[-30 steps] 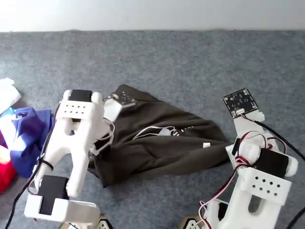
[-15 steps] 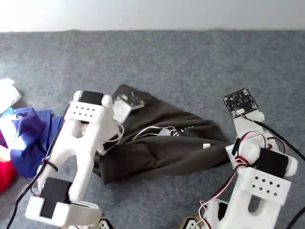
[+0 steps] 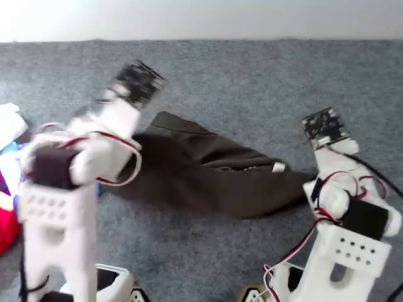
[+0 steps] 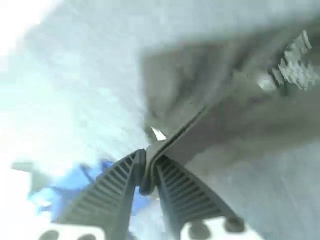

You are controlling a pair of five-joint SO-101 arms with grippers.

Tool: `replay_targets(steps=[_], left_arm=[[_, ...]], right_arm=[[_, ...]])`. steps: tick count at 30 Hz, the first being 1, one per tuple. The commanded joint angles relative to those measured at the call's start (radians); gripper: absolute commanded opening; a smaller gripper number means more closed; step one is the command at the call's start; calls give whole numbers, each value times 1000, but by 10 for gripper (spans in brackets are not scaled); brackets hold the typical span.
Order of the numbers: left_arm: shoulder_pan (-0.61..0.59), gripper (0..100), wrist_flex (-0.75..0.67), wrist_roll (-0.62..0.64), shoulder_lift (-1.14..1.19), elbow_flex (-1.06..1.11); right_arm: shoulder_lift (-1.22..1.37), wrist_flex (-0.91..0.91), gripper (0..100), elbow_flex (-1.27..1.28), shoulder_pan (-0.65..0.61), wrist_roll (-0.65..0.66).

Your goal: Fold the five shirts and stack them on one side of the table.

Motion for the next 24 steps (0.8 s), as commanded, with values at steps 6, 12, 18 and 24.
replay_targets(steps=[6, 12, 18, 24], left_arm=[[-183, 13, -282, 26, -37, -340], [-186, 13, -419, 25, -31, -529], [-187, 13, -543, -147, -34, -648], [-193, 13, -638, -278, -35, -750]], right_arm=[[-8, -19, 9, -373, -128, -49], [-1, -36, 9, -635, -188, -68], [-1, -166, 9, -776, -188, 25], [-1, -282, 9, -784, -130, 83]])
